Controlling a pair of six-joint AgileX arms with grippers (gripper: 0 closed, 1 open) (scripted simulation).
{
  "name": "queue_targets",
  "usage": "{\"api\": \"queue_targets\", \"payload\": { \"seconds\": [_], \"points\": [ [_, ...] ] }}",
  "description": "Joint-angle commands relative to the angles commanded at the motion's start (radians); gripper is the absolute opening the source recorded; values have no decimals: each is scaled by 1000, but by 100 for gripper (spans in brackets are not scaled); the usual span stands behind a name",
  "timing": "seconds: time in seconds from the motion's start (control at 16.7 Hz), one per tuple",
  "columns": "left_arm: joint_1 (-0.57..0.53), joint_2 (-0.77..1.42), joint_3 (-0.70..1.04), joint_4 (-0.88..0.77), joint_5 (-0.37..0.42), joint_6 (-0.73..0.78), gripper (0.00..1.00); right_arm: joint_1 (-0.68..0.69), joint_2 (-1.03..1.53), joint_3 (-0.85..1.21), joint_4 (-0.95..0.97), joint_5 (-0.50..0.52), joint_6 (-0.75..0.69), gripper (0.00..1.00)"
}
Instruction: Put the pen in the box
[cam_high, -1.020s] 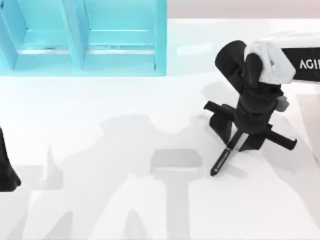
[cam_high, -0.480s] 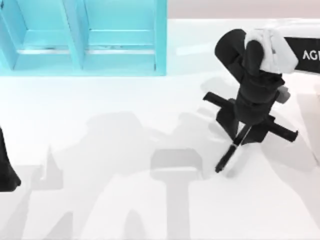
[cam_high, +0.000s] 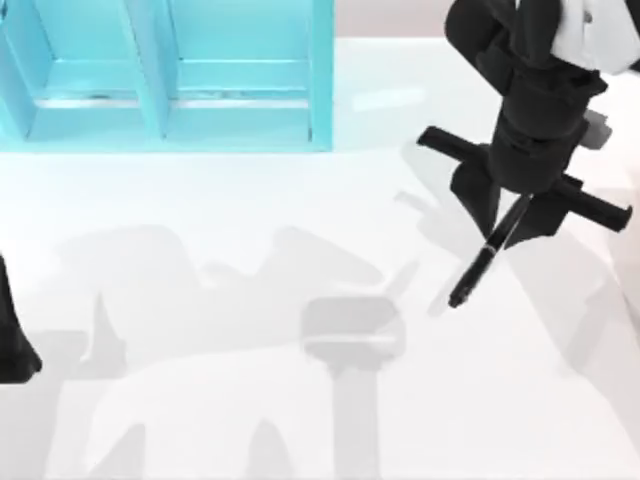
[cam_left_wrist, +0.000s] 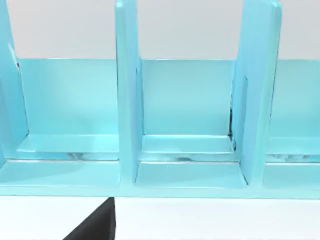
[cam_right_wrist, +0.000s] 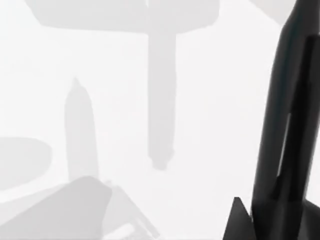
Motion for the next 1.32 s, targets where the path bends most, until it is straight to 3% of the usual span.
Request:
{"api": "queue_targets", "payload": {
  "seconds": [0.3,0.48,0.72,1.08,1.32],
  "points": [
    [0,0,0,0,0,0,100,-12,4,0,1,0,1,0],
    [0,0,0,0,0,0,100,-110,5,15,-11,-1,-5,0],
    [0,0,0,0,0,0,100,-364,2,35,-41,-3,-29,0],
    [0,0,0,0,0,0,100,-858,-9,53,-92,-2,-76,0],
    [0,0,0,0,0,0,100,-1040,-27,59,-104,-9,-102,0]
  ]
}}
